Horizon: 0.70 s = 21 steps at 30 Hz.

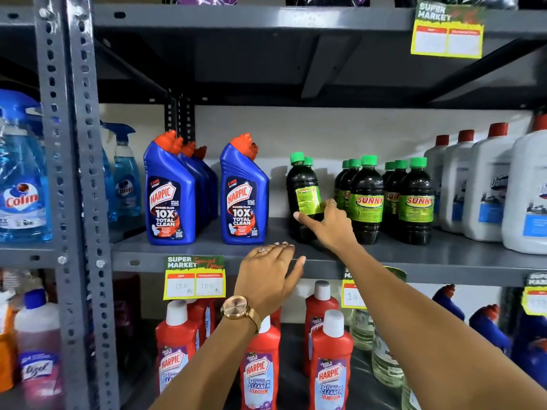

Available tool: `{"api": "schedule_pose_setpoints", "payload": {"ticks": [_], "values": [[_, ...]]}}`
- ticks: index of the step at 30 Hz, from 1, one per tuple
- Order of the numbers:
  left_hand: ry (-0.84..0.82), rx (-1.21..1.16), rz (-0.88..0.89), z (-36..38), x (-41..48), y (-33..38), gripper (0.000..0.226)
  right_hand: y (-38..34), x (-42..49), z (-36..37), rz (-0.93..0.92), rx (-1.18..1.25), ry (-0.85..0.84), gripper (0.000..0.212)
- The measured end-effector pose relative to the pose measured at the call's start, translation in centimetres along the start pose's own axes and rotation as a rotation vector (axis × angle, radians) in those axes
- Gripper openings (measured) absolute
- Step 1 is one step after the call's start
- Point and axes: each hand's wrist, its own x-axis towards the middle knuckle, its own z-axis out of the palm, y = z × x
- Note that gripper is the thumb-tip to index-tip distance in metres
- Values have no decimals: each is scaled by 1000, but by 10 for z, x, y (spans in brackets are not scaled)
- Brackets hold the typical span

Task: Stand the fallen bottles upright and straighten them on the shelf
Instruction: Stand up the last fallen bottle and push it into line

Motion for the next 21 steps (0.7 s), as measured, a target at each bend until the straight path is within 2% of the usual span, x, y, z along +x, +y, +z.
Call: {"api": "schedule_pose_setpoints", "payload": {"ticks": [5,7,12,14,17,21], "values": [[27,-13,-6,4,0,-2,46,10,10,0,138,200,-97,92],[40,-15,-9,7,-1,-2,45,11,12,2,166,254,-112,86],[70,-39,-10,11,0,-3,44,13,16,3,226,417,-113,47],[84,-44,-11,13,0,-3,43,16,17,3,197,370,-93,51],[86,-40,-17,14,0,-3,42,15,16,6,125,203,-62,69],[88,-44,-15,15,0,-4,41,13,15,6,158,288,-116,62]]}}
